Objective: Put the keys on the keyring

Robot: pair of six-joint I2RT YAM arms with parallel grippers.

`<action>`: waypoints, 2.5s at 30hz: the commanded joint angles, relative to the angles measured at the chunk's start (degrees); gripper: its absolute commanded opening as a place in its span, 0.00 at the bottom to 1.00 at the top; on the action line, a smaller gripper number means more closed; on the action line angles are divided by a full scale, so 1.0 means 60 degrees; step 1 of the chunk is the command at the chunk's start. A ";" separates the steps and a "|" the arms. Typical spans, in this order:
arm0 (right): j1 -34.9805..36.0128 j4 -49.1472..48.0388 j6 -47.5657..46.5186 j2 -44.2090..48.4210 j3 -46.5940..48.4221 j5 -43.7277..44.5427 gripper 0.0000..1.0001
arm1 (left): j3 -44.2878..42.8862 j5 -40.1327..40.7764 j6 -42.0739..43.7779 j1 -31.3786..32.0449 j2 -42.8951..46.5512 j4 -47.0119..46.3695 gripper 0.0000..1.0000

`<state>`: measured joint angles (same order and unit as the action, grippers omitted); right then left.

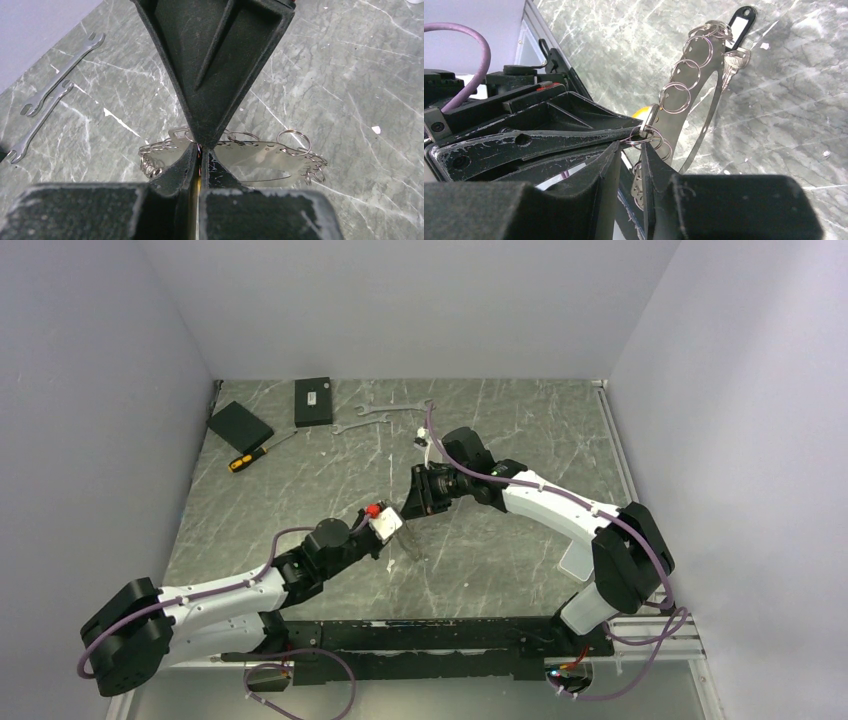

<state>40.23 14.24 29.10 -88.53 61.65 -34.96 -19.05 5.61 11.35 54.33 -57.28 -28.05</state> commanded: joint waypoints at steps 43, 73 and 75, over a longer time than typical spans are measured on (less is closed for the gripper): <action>0.0063 -0.2160 -0.1483 0.2274 -0.1248 0.0382 0.43 | 0.0342 -0.2203 0.3498 0.0145 0.1927 -0.0276 0.00; -0.0424 -0.2680 -0.0498 0.3621 -0.3114 0.0031 0.59 | -0.0082 -0.2825 0.6891 0.0233 0.0649 -0.1412 0.00; -0.0497 -0.2807 -0.0437 0.3873 -0.3257 0.0169 0.63 | -0.0094 -0.2810 0.6870 0.0233 0.0614 -0.1403 0.00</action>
<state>38.02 0.32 26.15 -68.27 43.42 -34.70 -16.97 -11.11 52.69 55.72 -54.57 -32.18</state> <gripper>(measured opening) 0.603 0.057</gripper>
